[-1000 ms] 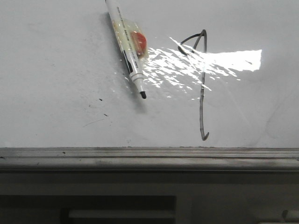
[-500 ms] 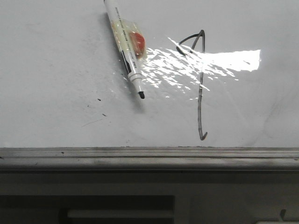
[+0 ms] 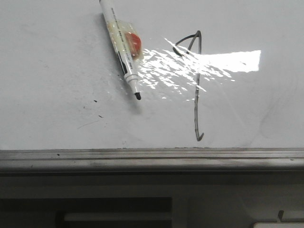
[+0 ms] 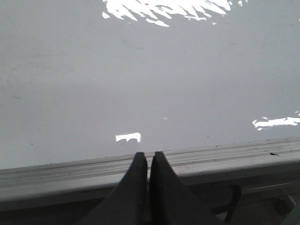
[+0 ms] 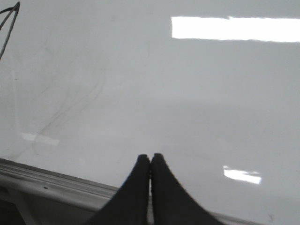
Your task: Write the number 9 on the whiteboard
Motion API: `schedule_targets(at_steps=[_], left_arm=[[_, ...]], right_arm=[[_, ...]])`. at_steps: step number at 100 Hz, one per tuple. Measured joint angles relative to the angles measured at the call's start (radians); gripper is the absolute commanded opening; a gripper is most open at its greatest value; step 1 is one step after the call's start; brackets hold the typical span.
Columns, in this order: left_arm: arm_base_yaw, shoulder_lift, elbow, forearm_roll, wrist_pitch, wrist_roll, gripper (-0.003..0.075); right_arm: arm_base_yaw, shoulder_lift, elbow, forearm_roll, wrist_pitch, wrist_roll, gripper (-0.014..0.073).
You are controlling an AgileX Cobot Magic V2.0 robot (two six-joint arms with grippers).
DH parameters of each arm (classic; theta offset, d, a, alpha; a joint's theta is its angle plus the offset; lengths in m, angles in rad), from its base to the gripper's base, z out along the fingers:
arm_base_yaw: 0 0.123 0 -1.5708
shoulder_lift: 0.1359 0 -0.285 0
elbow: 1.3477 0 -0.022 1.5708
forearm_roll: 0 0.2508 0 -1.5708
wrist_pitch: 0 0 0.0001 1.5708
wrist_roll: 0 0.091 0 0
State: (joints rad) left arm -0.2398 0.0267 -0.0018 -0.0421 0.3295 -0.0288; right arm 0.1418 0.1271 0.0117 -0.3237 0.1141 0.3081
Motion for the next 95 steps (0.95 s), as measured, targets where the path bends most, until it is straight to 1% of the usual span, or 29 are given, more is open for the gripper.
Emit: schedule_targets(at_steps=[14,18,26,38,95], left_arm=[[0.000,0.000,0.000,0.000,0.000,0.000,-0.0020],[0.000,0.000,0.000,0.000,0.000,0.000,-0.0020],[0.000,0.000,0.000,0.000,0.000,0.000,-0.0020],[0.000,0.000,0.000,0.000,0.000,0.000,-0.0020],[0.000,0.000,0.000,0.000,0.000,0.000,-0.0020]], right_arm=[[-0.007,-0.111,0.000,0.089,0.185,-0.091,-0.0050],[-0.009,-0.126,0.000,0.099,0.206,-0.111,-0.0050],[-0.009,-0.132,0.000,0.102,0.212,-0.150,-0.0050],[-0.009,-0.132,0.000,0.104,0.212,-0.170,-0.0050],[-0.009,-0.132,0.000,0.105,0.212,-0.174,-0.0050]])
